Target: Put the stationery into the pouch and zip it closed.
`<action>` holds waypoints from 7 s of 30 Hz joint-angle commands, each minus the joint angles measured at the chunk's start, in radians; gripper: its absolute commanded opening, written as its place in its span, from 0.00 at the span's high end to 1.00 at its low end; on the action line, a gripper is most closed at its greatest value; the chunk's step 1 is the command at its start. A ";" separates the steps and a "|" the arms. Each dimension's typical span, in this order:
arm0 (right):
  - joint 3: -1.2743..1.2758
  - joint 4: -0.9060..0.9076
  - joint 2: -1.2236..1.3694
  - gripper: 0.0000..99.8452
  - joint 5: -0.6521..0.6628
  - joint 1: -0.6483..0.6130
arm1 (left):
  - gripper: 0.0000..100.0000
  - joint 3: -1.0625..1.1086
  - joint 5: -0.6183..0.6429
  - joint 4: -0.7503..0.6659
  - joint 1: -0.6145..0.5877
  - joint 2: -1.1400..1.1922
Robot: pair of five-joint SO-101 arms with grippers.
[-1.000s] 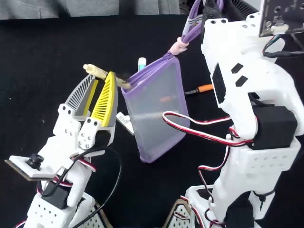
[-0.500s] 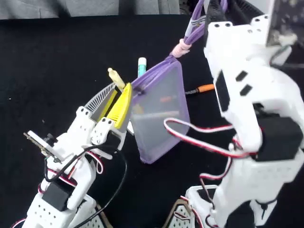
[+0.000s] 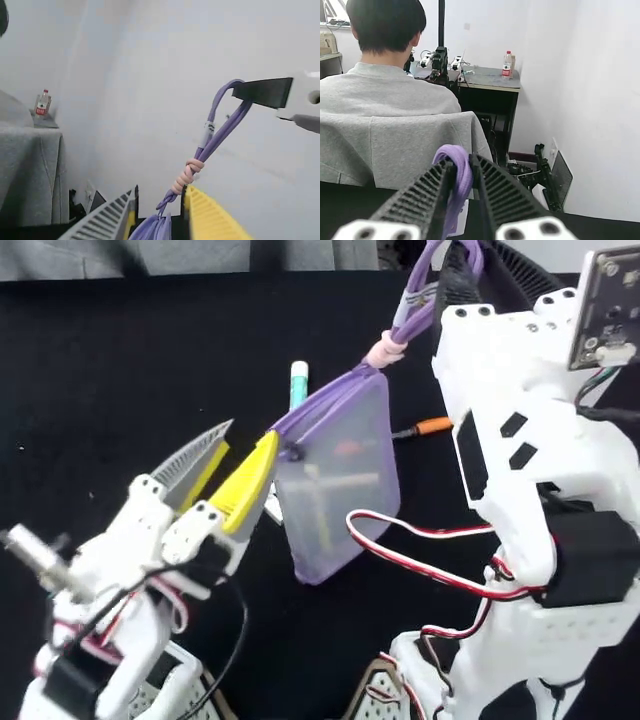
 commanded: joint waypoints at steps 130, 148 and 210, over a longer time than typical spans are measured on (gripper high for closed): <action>-0.074 0.081 -0.028 0.99 0.123 0.011 | 0.96 -0.421 0.663 0.316 -0.219 1.382; -0.071 0.081 -0.028 0.99 0.123 0.011 | 0.97 -0.357 0.407 -0.146 -0.275 0.623; -0.463 0.453 -0.028 0.99 0.193 -0.143 | 0.97 0.196 0.180 -0.285 -0.104 -0.126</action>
